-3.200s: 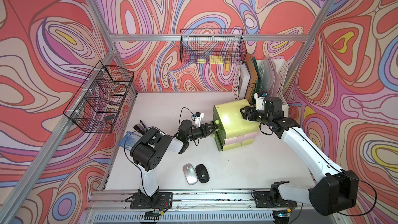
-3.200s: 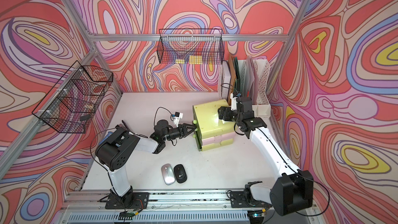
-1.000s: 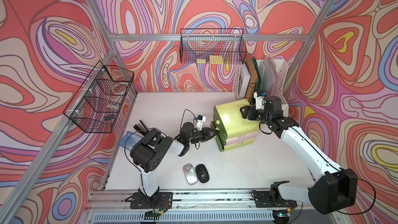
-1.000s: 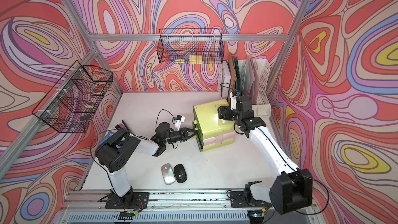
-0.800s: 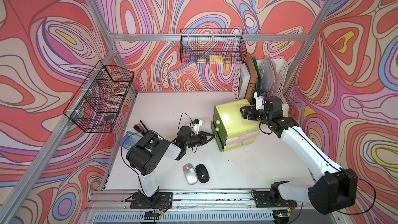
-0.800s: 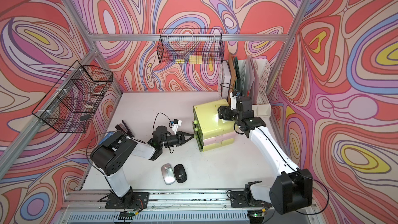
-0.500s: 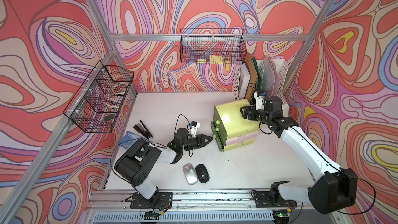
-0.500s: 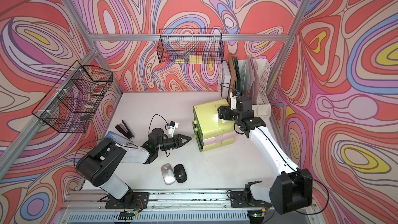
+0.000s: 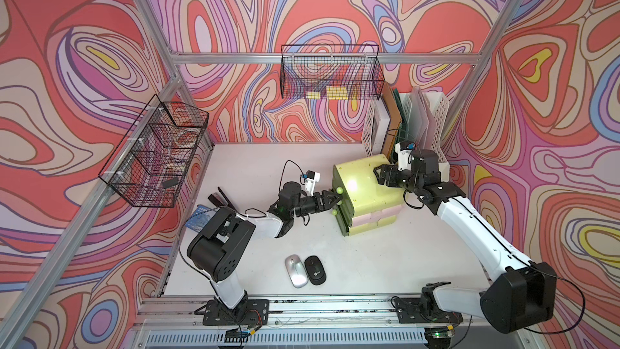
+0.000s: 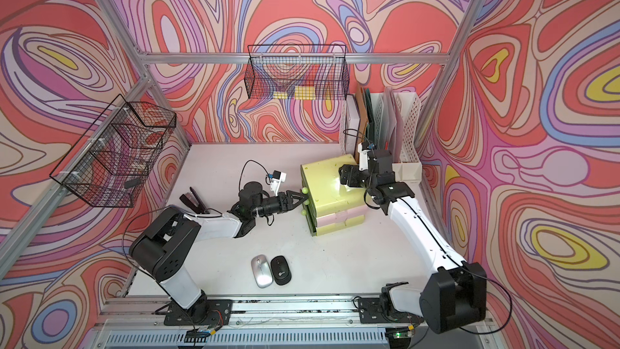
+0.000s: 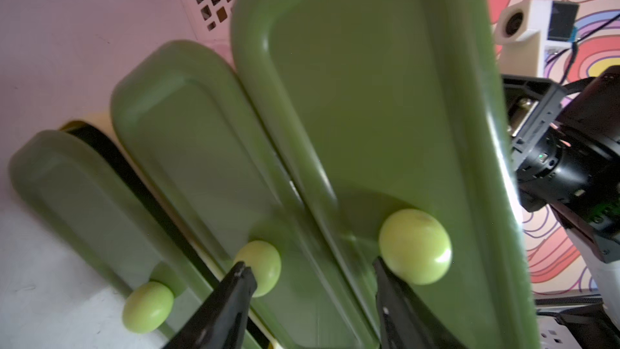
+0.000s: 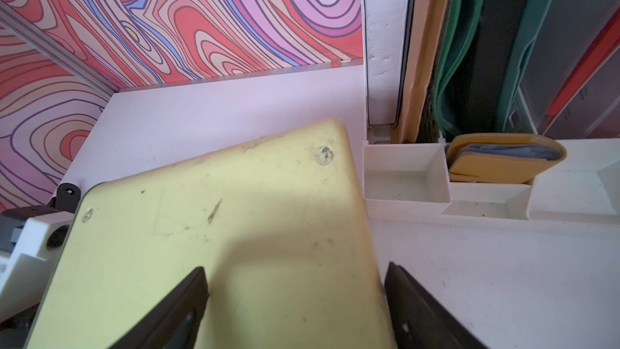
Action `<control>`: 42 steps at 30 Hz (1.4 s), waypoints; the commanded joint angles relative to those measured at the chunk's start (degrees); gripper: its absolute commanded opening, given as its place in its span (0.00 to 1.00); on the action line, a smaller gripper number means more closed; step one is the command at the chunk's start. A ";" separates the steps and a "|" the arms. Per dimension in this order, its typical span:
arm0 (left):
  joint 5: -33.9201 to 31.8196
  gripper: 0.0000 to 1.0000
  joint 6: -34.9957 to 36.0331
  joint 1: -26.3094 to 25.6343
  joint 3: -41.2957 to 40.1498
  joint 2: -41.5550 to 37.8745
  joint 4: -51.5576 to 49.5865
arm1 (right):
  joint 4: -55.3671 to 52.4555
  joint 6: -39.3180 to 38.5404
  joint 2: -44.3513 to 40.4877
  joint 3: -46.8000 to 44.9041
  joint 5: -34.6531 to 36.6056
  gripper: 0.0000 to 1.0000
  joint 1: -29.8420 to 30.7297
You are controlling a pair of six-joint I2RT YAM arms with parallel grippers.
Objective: Take the mice out of the drawer
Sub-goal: Open the drawer in the storage box.
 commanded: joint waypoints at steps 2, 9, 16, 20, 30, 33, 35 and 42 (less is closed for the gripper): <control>0.38 0.62 0.54 -0.22 -0.26 0.78 0.22 | -2.30 0.37 1.39 -1.28 -1.48 0.87 0.51; 0.67 0.61 0.39 -0.22 0.23 2.81 1.17 | -2.35 0.39 1.40 -1.26 -1.48 0.87 0.55; 2.04 0.54 -3.35 -0.22 2.21 7.98 7.82 | -2.79 0.30 0.97 -1.11 -1.29 0.87 0.60; 2.09 0.48 -3.71 -0.22 2.51 8.13 8.49 | -2.72 0.27 1.32 -0.98 -1.43 0.87 0.59; 2.61 0.34 -4.58 -0.39 3.00 8.68 10.14 | -2.63 0.28 1.57 -0.98 -1.49 0.87 0.60; 2.67 0.24 -4.64 -0.57 3.11 8.83 10.28 | -2.54 0.26 1.66 -1.06 -1.65 0.87 0.66; 2.75 0.16 -4.86 -0.75 3.07 8.88 10.59 | -2.54 0.30 1.67 -1.15 -1.48 0.87 0.70; 2.01 0.05 -4.29 -0.90 0.96 7.69 10.42 | -2.46 0.30 1.84 -1.06 -1.42 0.87 0.69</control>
